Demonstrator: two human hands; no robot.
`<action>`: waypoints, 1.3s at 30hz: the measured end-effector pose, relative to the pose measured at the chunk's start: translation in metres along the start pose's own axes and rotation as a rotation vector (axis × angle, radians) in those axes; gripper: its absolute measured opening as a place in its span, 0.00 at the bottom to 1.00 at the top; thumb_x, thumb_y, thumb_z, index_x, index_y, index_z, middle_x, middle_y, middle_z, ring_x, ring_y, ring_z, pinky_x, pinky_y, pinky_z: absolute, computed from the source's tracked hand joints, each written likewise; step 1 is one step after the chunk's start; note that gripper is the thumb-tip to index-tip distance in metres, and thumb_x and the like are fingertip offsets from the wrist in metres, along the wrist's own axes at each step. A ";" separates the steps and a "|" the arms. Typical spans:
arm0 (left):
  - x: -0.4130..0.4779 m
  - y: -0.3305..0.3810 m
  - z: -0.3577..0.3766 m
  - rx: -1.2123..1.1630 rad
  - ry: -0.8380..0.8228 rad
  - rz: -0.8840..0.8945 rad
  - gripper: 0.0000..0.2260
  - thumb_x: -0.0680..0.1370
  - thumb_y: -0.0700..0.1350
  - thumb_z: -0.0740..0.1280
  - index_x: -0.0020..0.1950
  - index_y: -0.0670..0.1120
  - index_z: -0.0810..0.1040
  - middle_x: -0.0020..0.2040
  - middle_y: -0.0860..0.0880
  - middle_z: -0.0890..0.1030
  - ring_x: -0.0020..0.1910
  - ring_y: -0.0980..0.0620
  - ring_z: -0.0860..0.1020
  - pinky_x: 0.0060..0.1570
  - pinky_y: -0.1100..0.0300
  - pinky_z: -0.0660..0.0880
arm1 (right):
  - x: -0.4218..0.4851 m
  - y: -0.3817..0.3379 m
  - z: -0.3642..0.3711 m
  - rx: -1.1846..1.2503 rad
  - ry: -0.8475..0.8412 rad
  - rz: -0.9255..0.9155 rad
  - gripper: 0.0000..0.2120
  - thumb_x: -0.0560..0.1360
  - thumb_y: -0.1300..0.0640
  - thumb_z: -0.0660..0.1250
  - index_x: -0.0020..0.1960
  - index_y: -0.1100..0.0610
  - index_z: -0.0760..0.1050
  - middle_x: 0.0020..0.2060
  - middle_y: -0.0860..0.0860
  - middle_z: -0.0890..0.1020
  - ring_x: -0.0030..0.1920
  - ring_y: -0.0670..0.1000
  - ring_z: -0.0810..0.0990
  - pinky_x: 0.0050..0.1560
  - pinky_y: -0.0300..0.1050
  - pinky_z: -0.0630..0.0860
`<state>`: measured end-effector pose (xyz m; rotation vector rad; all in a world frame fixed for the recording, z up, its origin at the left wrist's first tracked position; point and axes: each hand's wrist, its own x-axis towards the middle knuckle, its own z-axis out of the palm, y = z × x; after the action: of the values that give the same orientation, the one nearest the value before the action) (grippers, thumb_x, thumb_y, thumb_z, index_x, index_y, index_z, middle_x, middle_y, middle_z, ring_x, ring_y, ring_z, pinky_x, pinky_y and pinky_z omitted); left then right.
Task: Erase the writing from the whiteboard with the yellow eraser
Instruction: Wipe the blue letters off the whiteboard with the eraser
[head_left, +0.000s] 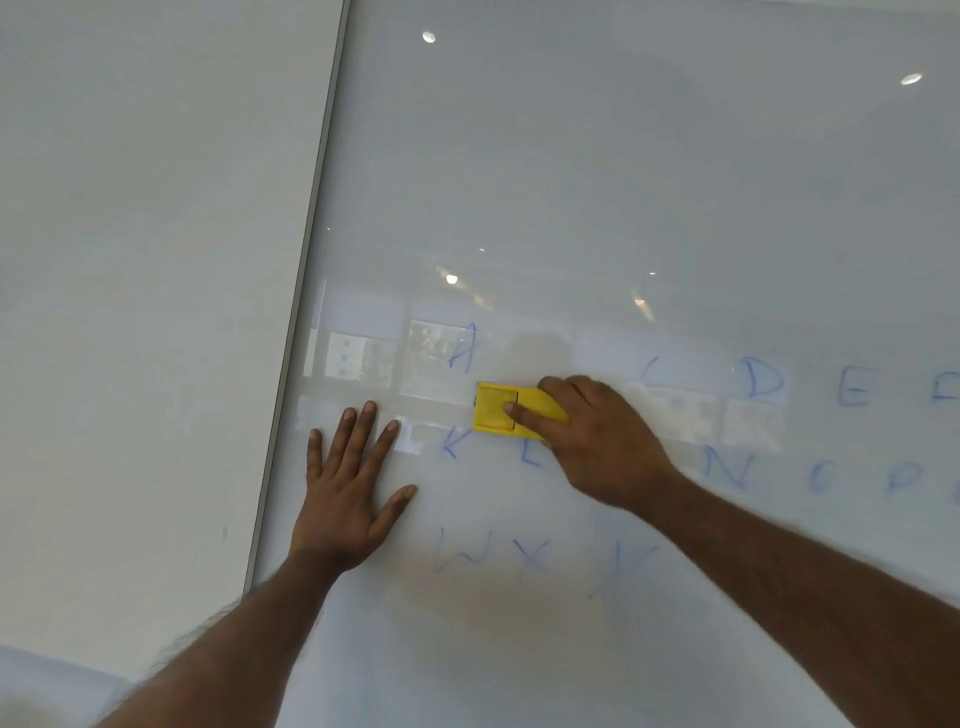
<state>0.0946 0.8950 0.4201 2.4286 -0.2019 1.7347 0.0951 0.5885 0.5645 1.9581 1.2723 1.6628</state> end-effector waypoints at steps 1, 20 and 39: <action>0.000 -0.001 0.001 0.002 0.004 0.001 0.32 0.81 0.65 0.51 0.82 0.53 0.52 0.84 0.49 0.49 0.82 0.47 0.48 0.79 0.41 0.40 | 0.010 0.009 -0.004 -0.008 0.023 0.021 0.28 0.69 0.62 0.72 0.68 0.50 0.73 0.58 0.61 0.77 0.49 0.63 0.76 0.49 0.53 0.75; -0.003 -0.009 0.006 0.073 0.040 0.030 0.33 0.80 0.66 0.52 0.82 0.52 0.54 0.84 0.48 0.51 0.82 0.46 0.50 0.79 0.40 0.44 | 0.109 0.029 -0.025 -0.070 0.057 0.253 0.28 0.70 0.59 0.70 0.69 0.48 0.72 0.58 0.60 0.76 0.50 0.63 0.74 0.44 0.54 0.72; -0.007 -0.009 0.006 0.085 0.057 0.031 0.33 0.80 0.66 0.53 0.82 0.52 0.55 0.83 0.48 0.51 0.82 0.46 0.50 0.78 0.39 0.45 | 0.040 -0.018 0.004 0.051 0.016 0.093 0.30 0.66 0.62 0.73 0.66 0.49 0.74 0.55 0.60 0.77 0.46 0.62 0.75 0.44 0.52 0.73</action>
<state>0.0992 0.9028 0.4113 2.4424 -0.1640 1.8599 0.0891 0.6302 0.5776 2.0664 1.2593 1.7089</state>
